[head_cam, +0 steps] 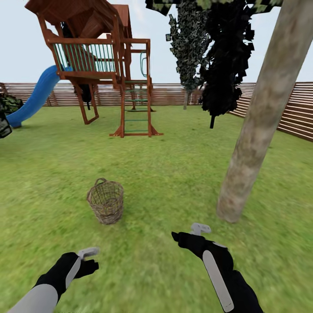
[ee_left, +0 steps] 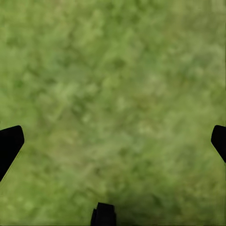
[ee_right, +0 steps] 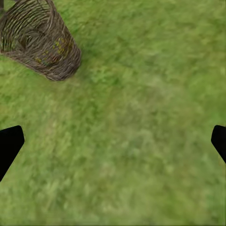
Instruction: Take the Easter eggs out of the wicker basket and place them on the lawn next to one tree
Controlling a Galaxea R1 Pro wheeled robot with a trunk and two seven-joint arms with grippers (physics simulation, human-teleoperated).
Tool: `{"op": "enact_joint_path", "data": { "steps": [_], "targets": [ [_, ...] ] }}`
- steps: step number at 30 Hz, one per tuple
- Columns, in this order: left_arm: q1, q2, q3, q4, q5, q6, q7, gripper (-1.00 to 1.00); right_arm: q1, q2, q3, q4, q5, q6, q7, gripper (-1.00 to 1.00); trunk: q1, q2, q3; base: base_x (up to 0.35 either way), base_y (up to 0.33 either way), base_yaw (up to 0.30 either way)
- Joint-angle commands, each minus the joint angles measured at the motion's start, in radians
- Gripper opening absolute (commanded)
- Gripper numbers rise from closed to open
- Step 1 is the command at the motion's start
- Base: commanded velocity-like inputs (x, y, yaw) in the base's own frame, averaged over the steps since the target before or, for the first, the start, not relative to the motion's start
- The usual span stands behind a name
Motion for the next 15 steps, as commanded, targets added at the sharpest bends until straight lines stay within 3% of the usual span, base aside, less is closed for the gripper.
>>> {"op": "enact_joint_path", "data": {
  "steps": [1,11,15],
  "targets": [
    [0.000,0.000,0.004,-0.001,0.000,0.005,-0.003,1.00,-0.001,0.000,0.001,-0.001,-0.011,0.003,-0.010,1.00,0.000,-0.001,0.000,0.198,0.210,0.261],
    [0.000,0.002,0.004,-0.001,0.000,0.003,-0.006,1.00,-0.001,0.000,0.001,-0.002,-0.011,0.003,-0.010,1.00,0.000,-0.001,0.008,0.251,0.210,0.260],
    [0.000,0.002,0.004,-0.001,0.001,0.002,-0.006,1.00,-0.001,0.000,0.001,-0.003,-0.011,-0.009,-0.010,1.00,0.000,-0.001,0.009,0.282,0.180,0.113]
  ]
}}
